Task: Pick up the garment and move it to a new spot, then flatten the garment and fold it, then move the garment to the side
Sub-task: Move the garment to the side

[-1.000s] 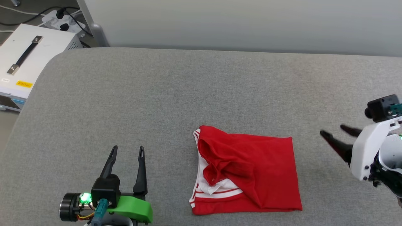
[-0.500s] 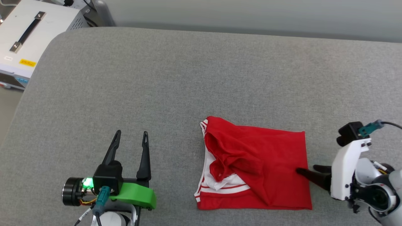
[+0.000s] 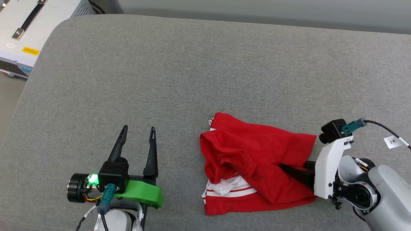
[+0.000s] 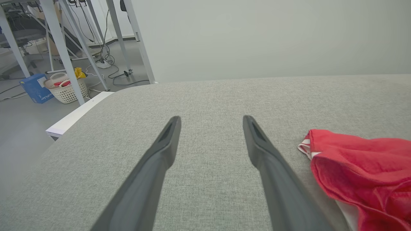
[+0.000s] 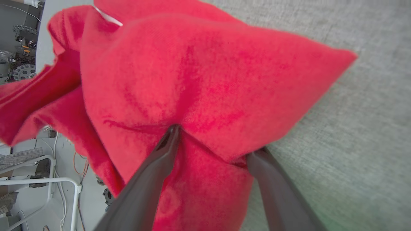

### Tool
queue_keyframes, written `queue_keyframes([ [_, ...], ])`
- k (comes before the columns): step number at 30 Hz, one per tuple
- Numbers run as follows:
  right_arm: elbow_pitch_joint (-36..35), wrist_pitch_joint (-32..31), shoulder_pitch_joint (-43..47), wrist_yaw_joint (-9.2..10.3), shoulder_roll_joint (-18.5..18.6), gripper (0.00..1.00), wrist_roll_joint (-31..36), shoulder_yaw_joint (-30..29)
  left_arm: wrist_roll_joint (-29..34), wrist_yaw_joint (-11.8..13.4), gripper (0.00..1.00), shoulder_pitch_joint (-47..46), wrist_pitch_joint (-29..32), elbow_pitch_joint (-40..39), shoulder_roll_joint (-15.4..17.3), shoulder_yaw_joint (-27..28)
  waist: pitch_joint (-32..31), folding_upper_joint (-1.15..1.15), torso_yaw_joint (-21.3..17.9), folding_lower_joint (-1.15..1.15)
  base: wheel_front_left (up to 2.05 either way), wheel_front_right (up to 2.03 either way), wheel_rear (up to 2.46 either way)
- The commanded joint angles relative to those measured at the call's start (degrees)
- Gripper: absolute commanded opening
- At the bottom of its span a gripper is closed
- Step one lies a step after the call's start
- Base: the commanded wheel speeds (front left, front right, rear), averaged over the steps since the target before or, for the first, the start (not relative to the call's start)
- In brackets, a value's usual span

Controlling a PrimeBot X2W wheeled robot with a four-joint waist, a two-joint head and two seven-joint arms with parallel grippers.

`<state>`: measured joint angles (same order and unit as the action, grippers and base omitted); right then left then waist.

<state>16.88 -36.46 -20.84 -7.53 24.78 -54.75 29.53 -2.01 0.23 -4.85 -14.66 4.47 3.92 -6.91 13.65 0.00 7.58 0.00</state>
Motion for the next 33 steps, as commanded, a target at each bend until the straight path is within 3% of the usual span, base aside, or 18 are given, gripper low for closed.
queue_keyframes([
  [1,1.6,0.6,0.4,0.04,-1.0,1.00,-0.8,2.3,-0.2,0.0,1.00,-0.8,-0.3,0.1,-0.3,0.0,-0.1,0.00,0.0,0.00,0.00,0.00,0.00],
  [2,1.5,1.0,0.2,0.04,-0.8,1.00,-1.0,3.1,-0.3,0.0,1.00,-0.8,-0.3,0.1,-0.3,0.0,-0.1,0.00,0.0,0.00,0.00,0.00,0.00],
  [3,1.4,3.8,-0.6,0.04,0.1,0.00,-1.3,5.2,-0.3,0.0,1.00,-0.6,-0.3,0.3,-0.4,0.0,-0.3,0.00,0.0,0.00,0.00,0.00,0.00],
  [14,-0.8,14.4,-6.5,0.04,4.4,0.00,-0.6,9.8,-0.3,0.2,1.00,0.5,-0.3,0.5,-0.5,0.3,-2.5,0.00,-1.0,0.00,0.00,0.00,0.00],
  [21,-4.6,18.1,-10.4,0.04,10.8,0.00,2.1,12.7,-0.3,0.4,1.00,2.0,-0.3,0.0,-0.5,1.1,-3.7,0.00,-5.6,0.00,0.00,0.00,0.00],
  [33,-5.5,20.1,-10.9,0.04,15.8,0.00,2.8,10.0,0.2,0.2,1.00,1.2,-0.3,-1.0,0.1,1.7,-1.1,0.00,-15.5,0.00,0.00,0.00,0.00],
])
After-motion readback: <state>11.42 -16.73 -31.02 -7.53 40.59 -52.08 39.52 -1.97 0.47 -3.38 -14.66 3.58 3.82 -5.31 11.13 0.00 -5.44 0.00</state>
